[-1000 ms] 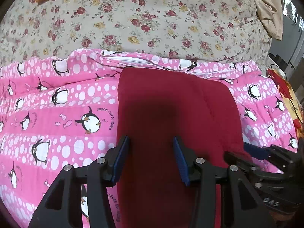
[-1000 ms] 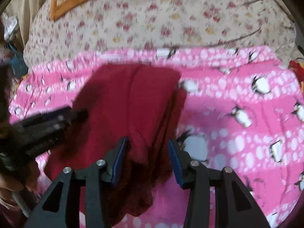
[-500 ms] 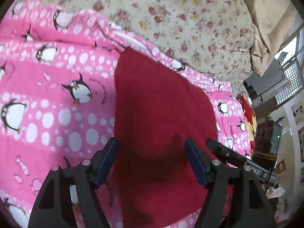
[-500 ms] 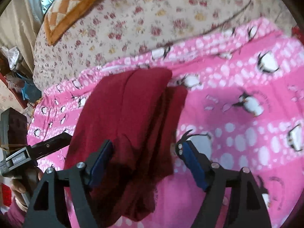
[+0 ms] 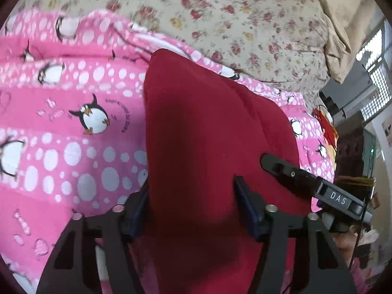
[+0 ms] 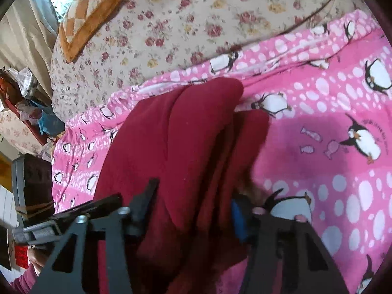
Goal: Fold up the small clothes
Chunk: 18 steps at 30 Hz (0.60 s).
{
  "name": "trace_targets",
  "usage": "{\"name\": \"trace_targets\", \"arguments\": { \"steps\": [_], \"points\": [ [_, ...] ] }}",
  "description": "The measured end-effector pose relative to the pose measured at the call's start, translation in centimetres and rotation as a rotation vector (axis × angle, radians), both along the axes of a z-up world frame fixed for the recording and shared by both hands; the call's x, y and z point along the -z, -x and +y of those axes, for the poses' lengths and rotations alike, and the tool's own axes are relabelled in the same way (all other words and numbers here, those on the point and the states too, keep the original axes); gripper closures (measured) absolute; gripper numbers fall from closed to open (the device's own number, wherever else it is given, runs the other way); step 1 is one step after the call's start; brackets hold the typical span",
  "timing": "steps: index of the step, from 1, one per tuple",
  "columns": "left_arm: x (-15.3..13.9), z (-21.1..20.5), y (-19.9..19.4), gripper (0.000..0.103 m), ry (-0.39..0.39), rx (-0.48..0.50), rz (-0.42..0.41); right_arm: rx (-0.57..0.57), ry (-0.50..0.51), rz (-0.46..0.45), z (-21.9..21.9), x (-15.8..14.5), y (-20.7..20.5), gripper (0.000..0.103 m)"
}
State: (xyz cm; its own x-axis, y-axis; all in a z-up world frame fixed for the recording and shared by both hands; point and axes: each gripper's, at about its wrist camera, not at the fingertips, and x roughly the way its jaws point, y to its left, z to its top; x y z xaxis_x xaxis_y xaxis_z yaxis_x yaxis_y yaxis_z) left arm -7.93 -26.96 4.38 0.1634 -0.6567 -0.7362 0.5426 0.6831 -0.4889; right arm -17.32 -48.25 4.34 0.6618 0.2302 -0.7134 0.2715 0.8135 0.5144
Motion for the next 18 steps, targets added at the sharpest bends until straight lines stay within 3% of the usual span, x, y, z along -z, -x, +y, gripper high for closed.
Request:
{"name": "trace_targets", "arguments": {
  "steps": [5,9,13,15,17,18],
  "points": [
    [-3.4,3.0,2.7,0.070,0.016,0.013,-0.025,-0.049,0.003,-0.010,2.2,-3.1,1.5,0.057],
    [-4.5,6.9,5.6,0.070,-0.004,-0.010,-0.026,-0.106,-0.004,0.014,5.3,-4.3,3.1,0.057],
    [-2.6,10.1,8.5,0.070,-0.058,-0.046,0.003,-0.171,0.011,0.062,9.3,-3.7,4.7,0.056],
    [-0.8,10.5,9.0,0.067,-0.085,-0.065,0.019,-0.174,0.049,0.095,10.9,-2.4,5.3,0.051],
    [0.0,10.9,9.4,0.062,-0.065,-0.095,0.010,-0.171,0.143,0.107,11.9,-1.2,5.7,0.043],
    [0.1,11.1,9.4,0.060,-0.054,-0.109,0.016,-0.163,0.140,0.094,11.8,-1.0,5.9,0.043]
  ]
}}
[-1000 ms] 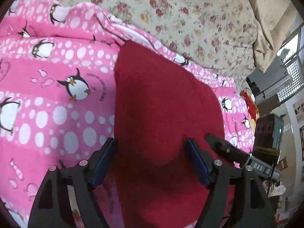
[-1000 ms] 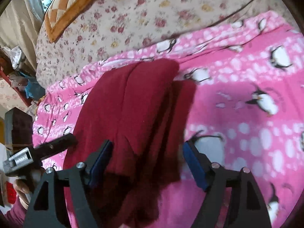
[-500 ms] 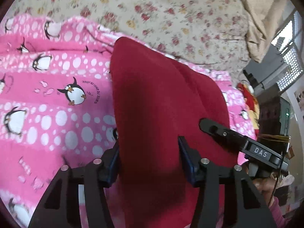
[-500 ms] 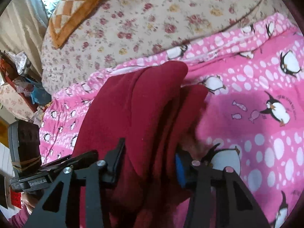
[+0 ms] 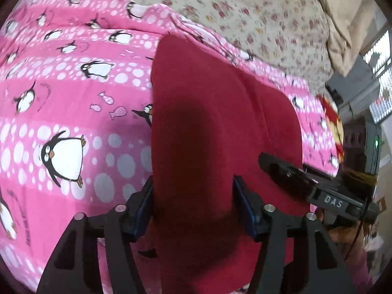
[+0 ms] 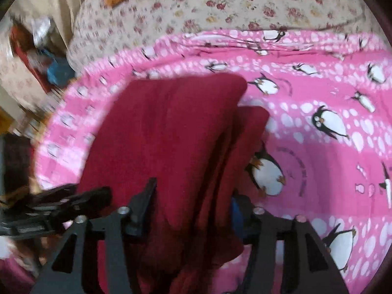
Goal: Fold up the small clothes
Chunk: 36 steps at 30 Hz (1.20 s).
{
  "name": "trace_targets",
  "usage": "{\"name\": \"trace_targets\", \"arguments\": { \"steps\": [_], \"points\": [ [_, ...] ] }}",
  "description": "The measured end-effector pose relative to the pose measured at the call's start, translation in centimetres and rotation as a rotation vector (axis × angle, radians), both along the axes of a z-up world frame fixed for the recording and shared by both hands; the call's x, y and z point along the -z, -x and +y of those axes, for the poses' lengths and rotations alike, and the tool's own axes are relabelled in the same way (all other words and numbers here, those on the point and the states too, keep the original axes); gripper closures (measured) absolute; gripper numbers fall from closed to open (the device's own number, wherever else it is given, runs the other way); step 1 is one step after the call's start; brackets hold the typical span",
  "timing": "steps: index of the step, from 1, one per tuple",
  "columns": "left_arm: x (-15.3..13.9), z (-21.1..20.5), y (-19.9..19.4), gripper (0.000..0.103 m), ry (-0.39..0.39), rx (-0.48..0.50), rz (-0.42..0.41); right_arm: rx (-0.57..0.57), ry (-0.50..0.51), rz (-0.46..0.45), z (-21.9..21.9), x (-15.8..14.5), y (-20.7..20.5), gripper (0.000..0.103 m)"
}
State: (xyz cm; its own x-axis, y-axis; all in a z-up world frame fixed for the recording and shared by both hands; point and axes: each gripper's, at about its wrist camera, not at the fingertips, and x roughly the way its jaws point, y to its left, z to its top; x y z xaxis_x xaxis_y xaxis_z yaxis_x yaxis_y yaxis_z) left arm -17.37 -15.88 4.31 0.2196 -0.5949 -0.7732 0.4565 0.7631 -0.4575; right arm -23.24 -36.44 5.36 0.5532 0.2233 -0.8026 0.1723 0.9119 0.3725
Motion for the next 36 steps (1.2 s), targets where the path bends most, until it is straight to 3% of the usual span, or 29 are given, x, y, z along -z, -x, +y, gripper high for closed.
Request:
{"name": "trace_targets", "arguments": {
  "steps": [3,9,14,17,24,30,36],
  "points": [
    [-0.8,0.1,0.4,0.060,-0.006,-0.019,-0.005,0.026,-0.012,0.009,-0.5,-0.8,0.8,0.043],
    [-3.4,0.6,2.2,0.060,-0.062,-0.046,-0.170,-0.008,0.119,-0.013,1.6,-4.0,3.4,0.043],
    [-3.7,0.9,3.2,0.060,-0.099,-0.063,-0.202,-0.005,0.218,0.031,2.9,-2.5,4.6,0.043],
    [-3.8,0.9,4.1,0.060,-0.149,-0.074,-0.231,0.007,0.228,0.032,3.0,-2.2,5.2,0.043],
    [-5.1,1.6,5.4,0.060,-0.160,-0.127,-0.296,0.045,0.245,-0.014,3.9,-5.1,7.3,0.042],
    [-6.2,1.2,6.7,0.060,-0.197,-0.129,-0.367,0.105,0.265,-0.053,4.6,-7.1,8.4,0.034],
    [-6.6,1.4,7.2,0.060,-0.197,-0.145,-0.380,0.160,0.266,-0.060,4.7,-7.5,8.6,0.026]
  ]
}}
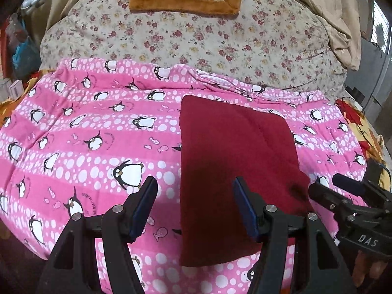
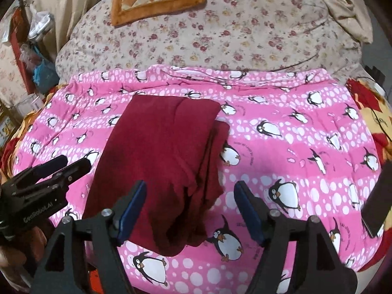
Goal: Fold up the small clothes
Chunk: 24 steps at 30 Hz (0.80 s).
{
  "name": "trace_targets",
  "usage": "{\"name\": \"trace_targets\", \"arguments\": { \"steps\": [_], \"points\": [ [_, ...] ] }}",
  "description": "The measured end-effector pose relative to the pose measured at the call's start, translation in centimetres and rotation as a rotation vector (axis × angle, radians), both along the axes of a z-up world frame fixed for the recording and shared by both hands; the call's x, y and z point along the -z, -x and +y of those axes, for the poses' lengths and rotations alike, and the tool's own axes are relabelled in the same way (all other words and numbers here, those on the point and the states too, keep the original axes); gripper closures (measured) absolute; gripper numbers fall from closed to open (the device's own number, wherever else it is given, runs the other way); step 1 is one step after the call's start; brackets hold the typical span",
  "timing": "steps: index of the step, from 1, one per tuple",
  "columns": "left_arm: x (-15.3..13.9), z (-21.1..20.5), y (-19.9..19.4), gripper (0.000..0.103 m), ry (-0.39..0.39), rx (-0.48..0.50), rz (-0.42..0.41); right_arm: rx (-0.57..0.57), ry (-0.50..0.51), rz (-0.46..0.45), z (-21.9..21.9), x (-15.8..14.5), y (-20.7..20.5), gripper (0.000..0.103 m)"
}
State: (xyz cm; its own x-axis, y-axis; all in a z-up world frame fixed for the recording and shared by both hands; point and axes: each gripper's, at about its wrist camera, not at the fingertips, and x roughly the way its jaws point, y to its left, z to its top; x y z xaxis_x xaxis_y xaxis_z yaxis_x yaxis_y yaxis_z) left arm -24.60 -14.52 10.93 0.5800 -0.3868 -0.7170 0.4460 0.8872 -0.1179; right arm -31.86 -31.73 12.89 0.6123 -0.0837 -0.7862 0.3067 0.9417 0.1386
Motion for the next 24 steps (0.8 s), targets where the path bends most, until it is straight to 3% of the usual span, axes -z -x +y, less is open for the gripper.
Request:
{"name": "trace_targets", "arguments": {
  "steps": [24],
  "points": [
    [-0.01,-0.14,0.13,0.060,-0.033,-0.024,-0.034,0.009,0.026,0.008,0.57,0.20,-0.76,0.025]
  ]
}}
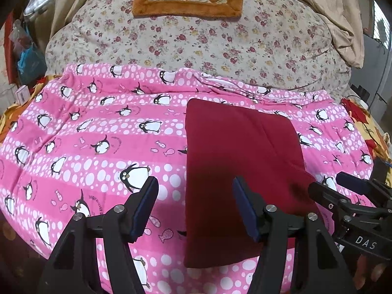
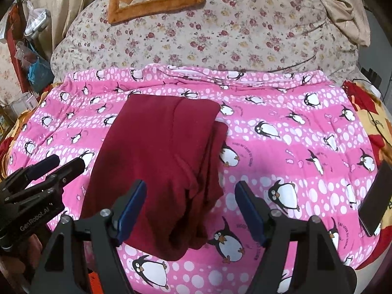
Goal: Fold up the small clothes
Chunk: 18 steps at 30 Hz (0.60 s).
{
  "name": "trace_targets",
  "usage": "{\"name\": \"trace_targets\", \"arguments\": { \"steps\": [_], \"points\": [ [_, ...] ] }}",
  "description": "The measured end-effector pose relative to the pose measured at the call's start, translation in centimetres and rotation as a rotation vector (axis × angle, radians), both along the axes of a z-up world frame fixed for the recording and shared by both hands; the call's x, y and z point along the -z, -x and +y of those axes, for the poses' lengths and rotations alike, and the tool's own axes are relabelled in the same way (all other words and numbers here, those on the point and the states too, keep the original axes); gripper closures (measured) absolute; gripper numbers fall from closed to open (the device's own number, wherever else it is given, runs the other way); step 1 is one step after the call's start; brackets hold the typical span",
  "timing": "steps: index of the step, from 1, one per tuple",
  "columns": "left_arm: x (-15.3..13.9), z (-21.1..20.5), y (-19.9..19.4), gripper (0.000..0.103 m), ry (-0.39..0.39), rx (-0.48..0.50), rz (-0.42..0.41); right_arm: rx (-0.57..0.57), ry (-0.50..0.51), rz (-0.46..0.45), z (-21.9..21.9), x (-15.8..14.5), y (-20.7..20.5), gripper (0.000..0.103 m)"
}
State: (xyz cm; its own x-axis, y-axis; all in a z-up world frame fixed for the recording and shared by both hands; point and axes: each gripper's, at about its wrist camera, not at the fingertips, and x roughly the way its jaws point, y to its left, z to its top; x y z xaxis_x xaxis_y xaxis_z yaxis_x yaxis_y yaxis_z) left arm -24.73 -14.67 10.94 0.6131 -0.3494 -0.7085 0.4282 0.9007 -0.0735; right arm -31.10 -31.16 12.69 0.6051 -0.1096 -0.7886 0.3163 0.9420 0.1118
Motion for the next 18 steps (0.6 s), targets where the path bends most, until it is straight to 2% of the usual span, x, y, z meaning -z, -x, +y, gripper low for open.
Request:
{"name": "trace_targets", "arguments": {
  "steps": [18],
  "points": [
    [0.54,-0.36,-0.22,0.060,-0.017,0.003,-0.004,0.006,-0.015,0.011,-0.14,0.60,-0.48,0.025]
  ]
}}
